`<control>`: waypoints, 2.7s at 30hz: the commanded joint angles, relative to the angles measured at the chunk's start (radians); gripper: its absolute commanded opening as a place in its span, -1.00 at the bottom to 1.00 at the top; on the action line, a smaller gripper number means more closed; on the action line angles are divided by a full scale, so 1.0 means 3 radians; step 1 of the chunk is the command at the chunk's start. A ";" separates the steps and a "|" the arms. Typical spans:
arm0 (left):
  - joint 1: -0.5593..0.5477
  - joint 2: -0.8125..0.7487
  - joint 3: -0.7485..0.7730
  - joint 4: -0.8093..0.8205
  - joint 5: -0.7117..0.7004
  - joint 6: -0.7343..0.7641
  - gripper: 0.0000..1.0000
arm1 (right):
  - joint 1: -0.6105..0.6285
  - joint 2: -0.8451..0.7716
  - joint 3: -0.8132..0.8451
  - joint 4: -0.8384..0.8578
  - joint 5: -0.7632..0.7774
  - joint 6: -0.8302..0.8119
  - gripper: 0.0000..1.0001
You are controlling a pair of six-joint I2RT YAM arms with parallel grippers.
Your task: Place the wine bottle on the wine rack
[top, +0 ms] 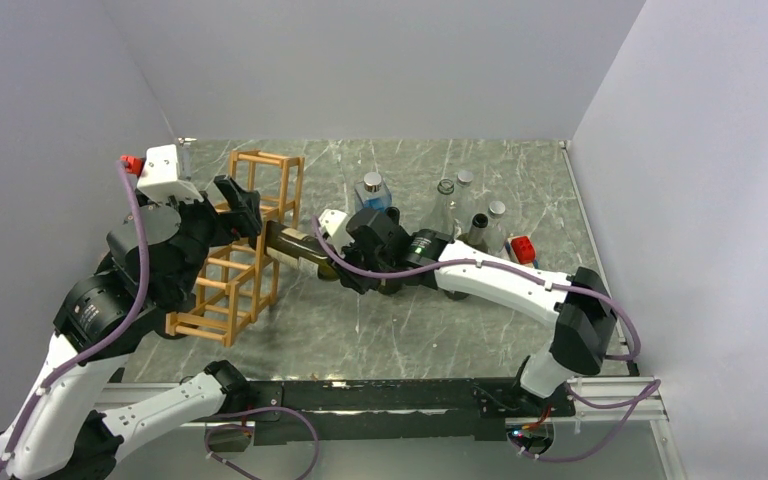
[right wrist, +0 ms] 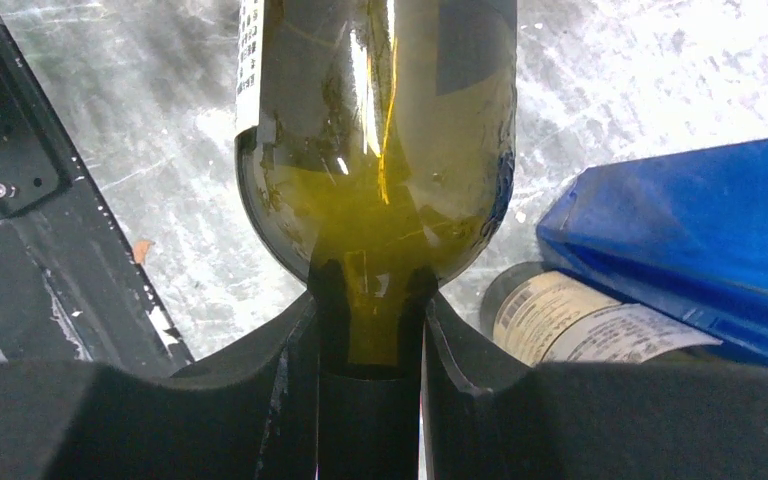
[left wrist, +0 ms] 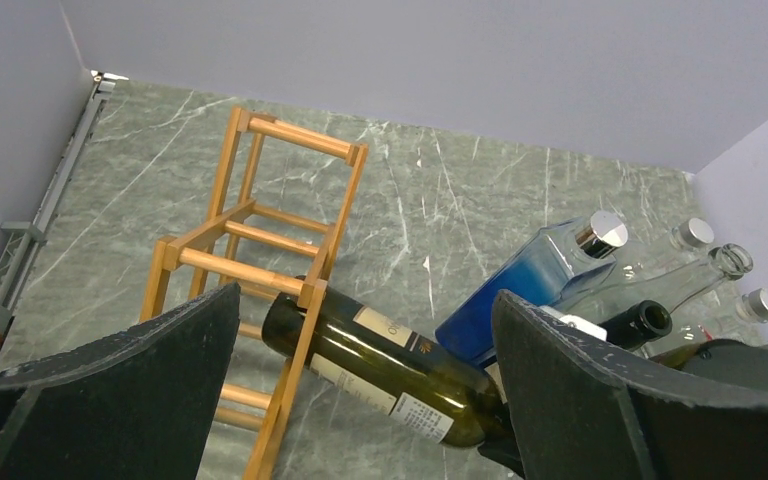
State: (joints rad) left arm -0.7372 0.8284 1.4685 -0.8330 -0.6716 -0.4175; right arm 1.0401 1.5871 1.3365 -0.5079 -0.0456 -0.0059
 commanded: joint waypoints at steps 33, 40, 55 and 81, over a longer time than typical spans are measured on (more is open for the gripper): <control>0.0008 0.0065 0.0113 -0.0094 0.0055 0.0010 0.99 | -0.0166 0.0965 0.0984 0.1139 -0.0606 -0.0692 -1.00; 0.0007 0.0097 0.0091 -0.0085 0.0055 0.0059 0.99 | -0.0159 0.1096 0.1104 0.1194 -0.0420 -0.0759 -1.00; 0.0004 0.0086 0.0080 -0.0073 0.0015 0.0073 0.99 | -0.0086 0.0804 0.0376 0.2090 -0.0642 -0.1331 -1.00; 0.0004 0.0133 0.0203 -0.0144 0.0030 0.0041 0.99 | -0.0082 0.1522 0.1724 0.1091 -0.0565 -0.0946 -1.00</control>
State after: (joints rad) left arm -0.7372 0.8566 1.4914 -0.8822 -0.6666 -0.4088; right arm 1.0061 2.0693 1.7679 -0.3153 -0.1844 -0.3302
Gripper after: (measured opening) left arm 0.994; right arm 0.367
